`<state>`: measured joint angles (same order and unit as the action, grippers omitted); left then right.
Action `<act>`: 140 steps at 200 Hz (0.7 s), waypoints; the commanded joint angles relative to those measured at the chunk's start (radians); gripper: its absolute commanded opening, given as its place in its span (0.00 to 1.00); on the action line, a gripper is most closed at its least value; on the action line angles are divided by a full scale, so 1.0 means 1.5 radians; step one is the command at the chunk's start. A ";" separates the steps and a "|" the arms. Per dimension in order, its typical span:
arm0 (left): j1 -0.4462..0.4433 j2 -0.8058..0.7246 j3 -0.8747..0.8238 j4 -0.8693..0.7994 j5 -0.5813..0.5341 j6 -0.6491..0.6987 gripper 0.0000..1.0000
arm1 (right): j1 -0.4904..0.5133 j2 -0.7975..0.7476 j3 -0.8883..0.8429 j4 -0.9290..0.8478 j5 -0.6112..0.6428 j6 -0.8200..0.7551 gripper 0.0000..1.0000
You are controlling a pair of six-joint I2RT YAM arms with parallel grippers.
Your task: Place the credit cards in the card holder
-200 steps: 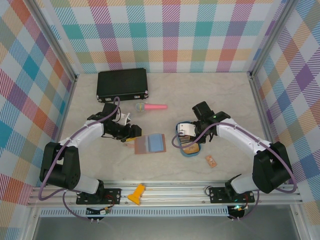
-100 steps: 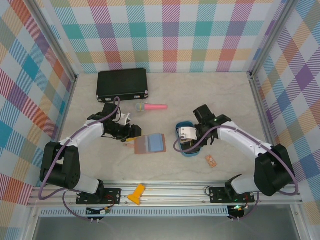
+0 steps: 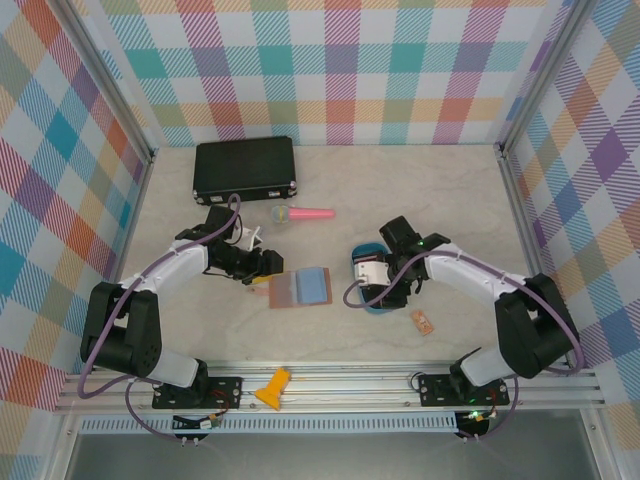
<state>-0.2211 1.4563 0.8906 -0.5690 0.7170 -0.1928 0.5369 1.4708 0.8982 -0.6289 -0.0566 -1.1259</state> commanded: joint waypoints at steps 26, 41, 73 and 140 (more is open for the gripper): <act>-0.003 -0.003 0.009 0.009 0.012 0.006 0.58 | -0.008 0.058 0.057 -0.022 -0.023 -0.014 0.85; -0.003 -0.004 0.008 0.009 0.012 0.007 0.58 | -0.010 0.075 0.068 -0.035 -0.033 -0.026 0.85; -0.003 -0.004 0.008 0.009 0.013 0.007 0.58 | -0.015 0.109 0.079 -0.041 -0.049 -0.039 0.86; -0.003 -0.002 0.008 0.008 0.013 0.008 0.58 | -0.019 0.118 0.069 0.007 -0.044 -0.020 0.44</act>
<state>-0.2211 1.4563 0.8906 -0.5694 0.7170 -0.1928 0.5140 1.6405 1.0061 -0.6441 -0.1143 -1.1603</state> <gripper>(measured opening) 0.580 0.520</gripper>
